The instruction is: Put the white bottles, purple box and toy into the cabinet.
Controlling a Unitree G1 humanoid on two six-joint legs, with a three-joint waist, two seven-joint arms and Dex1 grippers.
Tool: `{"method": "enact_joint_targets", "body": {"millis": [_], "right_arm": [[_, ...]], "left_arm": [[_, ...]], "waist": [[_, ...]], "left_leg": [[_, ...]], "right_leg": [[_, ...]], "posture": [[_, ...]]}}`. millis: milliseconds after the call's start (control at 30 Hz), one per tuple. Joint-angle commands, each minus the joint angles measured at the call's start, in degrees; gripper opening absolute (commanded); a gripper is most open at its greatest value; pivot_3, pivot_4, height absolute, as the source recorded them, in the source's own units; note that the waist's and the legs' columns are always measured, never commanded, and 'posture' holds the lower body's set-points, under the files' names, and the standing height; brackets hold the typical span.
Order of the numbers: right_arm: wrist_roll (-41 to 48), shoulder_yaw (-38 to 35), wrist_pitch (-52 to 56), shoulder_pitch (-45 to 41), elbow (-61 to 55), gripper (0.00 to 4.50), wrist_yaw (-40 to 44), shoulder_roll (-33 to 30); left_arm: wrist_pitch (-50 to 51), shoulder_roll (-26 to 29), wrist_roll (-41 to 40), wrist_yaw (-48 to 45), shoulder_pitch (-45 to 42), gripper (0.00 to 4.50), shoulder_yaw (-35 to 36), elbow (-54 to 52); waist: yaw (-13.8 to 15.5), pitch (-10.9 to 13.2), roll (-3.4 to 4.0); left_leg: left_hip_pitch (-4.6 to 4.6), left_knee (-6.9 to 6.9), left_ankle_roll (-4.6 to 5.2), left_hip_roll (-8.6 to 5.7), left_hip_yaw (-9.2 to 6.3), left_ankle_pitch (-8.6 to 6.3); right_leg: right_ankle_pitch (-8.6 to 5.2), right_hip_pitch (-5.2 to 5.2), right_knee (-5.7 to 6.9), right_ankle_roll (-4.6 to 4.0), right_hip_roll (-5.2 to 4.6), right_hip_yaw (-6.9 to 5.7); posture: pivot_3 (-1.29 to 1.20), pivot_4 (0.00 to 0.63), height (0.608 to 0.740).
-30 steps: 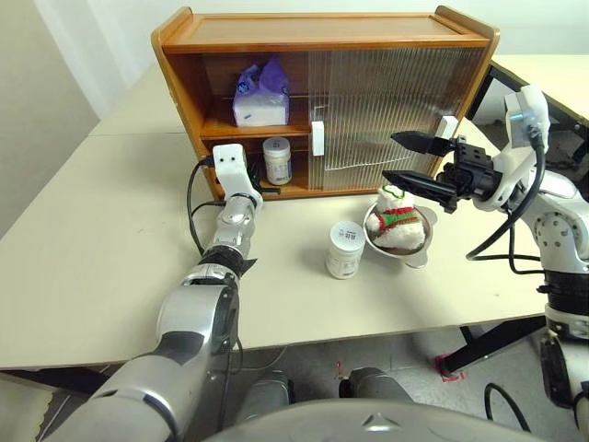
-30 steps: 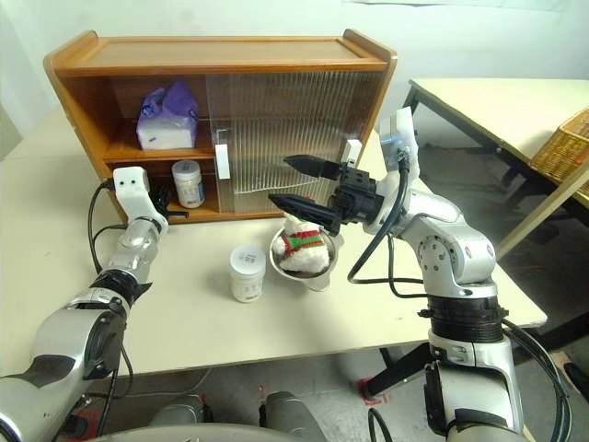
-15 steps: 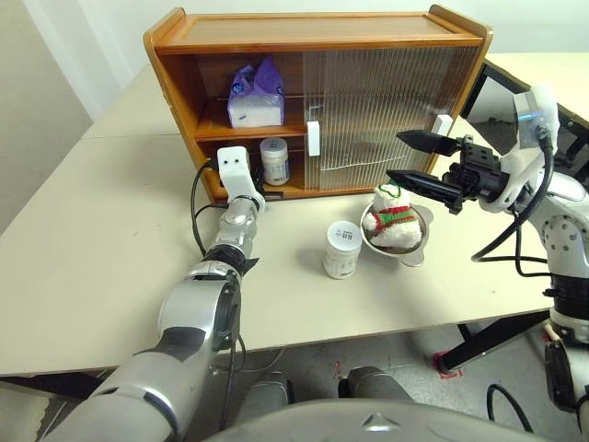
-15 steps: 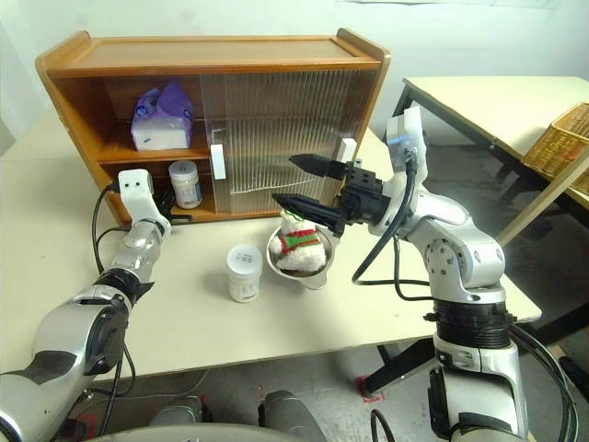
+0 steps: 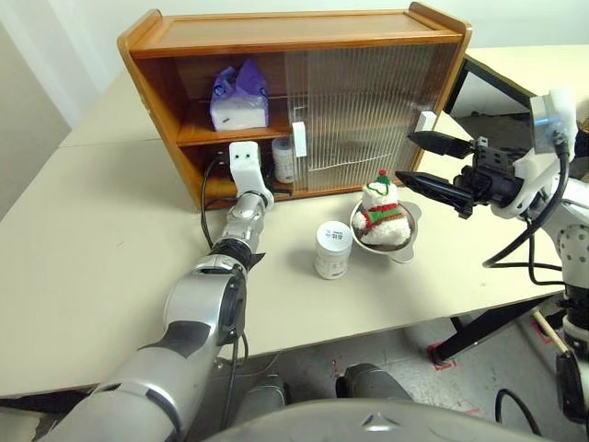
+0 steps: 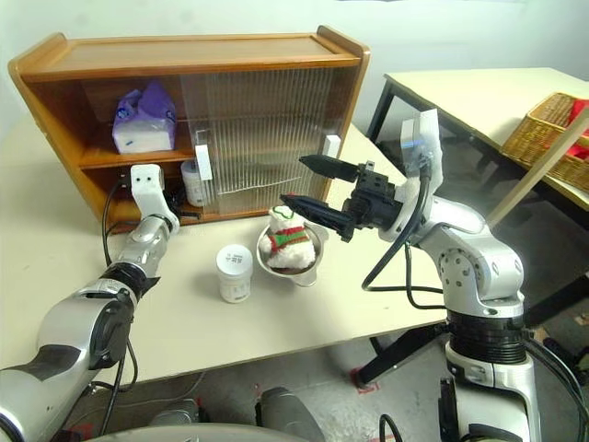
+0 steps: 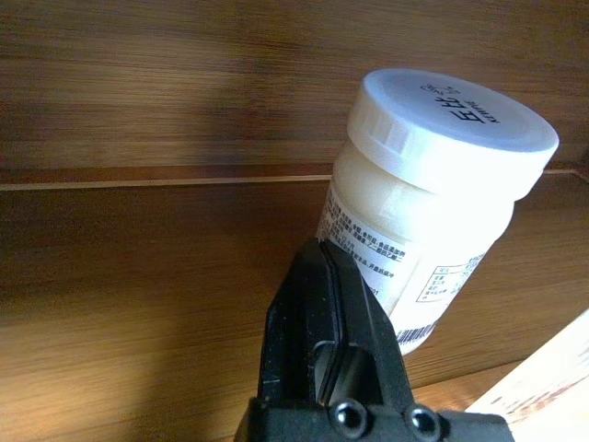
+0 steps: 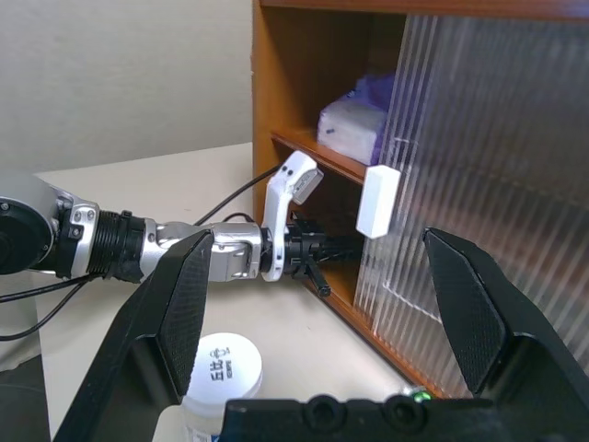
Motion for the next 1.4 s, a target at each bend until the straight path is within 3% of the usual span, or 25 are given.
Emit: {"method": "enact_joint_targets", "body": {"millis": [33,400,600,700,867,1033,1400], "right_arm": [[0.46,-0.35,0.37,0.03,-0.63,4.50,-0.14,-0.34],[-0.87,2.07,-0.73,-3.26,3.54,4.50,2.09,1.32],[-1.63,3.43,-1.54,-5.17,5.95,4.50,3.41,2.40],[-1.65,3.82,-1.55,-5.59,6.57,4.50,4.06,2.70],[-2.08,4.21,-2.04,-6.13,7.68,4.50,4.65,3.20],[-2.41,4.57,-2.57,-6.57,8.26,4.50,4.77,3.67],[-2.52,4.32,-2.61,-6.59,8.03,4.50,5.12,3.55]], "left_arm": [[0.07,0.81,-0.06,0.53,-0.10,0.03,0.63,0.53],[-4.10,3.59,-2.09,0.31,4.62,0.03,2.83,-3.85],[-1.90,2.27,-6.02,-12.67,13.95,0.03,1.24,-15.70],[2.37,2.42,-9.10,-20.18,21.14,0.90,-0.20,-27.48],[10.15,5.78,-16.46,-38.06,32.42,2.70,-5.01,-47.44],[13.32,10.46,-18.17,-48.04,37.67,4.45,-8.75,-54.93],[14.70,16.94,-19.58,-65.83,39.18,4.48,-14.79,-57.41]], "waist": [[-0.49,0.00,-0.01],[-0.23,0.01,0.00],[1.37,-0.03,0.06],[2.20,-0.06,0.10],[3.96,-0.09,0.13],[5.19,-0.15,0.24],[5.38,-0.32,0.48]], "left_leg": [[-0.01,0.00,0.00,0.00,0.00,0.00],[-0.02,0.00,-0.01,-0.03,-0.01,-0.01],[-0.01,0.00,-0.02,-0.03,-0.02,-0.01],[-0.02,-0.04,-0.06,-0.03,0.01,-0.04],[-0.10,-0.05,-0.10,0.03,0.00,-0.05],[-0.08,-0.08,-0.18,0.35,-0.44,-0.09],[-0.69,-0.18,-0.29,1.13,-0.45,-0.15]], "right_leg": [[0.00,0.00,0.00,0.01,0.00,0.00],[-0.01,-0.01,0.00,0.03,0.01,-0.05],[-0.01,-0.02,0.02,0.01,0.01,-0.05],[-0.05,-0.04,0.04,-0.07,0.01,-0.07],[-0.01,-0.20,0.12,-0.38,0.05,-0.11],[0.26,-0.32,0.14,-0.99,0.00,0.01],[0.65,-1.26,0.27,-1.58,-0.25,0.45]], "posture": [[-0.24,0.000,0.740],[-0.16,0.000,0.740],[-0.13,0.000,0.740],[-0.13,0.000,0.740],[-0.11,0.000,0.740],[-0.10,0.000,0.740],[-0.12,0.000,0.740]]}}
